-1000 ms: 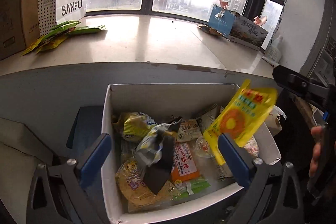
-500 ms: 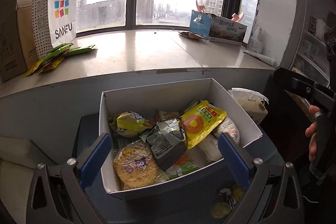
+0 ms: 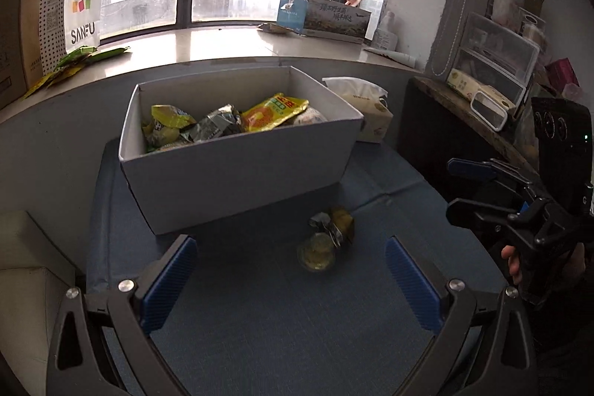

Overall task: Organize snacks
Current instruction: 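Grasp the yellow-green wrapped snack from the table with the right gripper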

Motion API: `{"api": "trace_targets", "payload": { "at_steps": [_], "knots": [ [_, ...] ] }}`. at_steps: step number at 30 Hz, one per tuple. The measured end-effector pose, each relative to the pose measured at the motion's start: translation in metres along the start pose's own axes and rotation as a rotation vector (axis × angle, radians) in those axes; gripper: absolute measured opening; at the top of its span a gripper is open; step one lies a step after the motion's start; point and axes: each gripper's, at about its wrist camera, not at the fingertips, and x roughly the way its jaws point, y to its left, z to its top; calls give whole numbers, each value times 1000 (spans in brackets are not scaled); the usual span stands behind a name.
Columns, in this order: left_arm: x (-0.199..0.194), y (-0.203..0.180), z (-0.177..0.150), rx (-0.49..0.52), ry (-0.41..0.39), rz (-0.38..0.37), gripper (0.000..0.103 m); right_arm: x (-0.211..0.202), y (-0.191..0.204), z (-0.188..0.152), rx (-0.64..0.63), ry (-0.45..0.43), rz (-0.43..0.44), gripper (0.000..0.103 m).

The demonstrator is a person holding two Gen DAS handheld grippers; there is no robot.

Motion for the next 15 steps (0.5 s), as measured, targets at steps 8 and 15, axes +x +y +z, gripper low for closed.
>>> {"api": "trace_targets", "payload": {
  "at_steps": [8, 15],
  "knots": [
    [-6, -29, -33, 29, -6, 8, 103, 26, -5, -51, 89, 124, 18, 103],
    [-6, -36, -35, 59, -6, 53, 103, 73, -8, -39, 149, 194, 35, 103]
  ]
}}
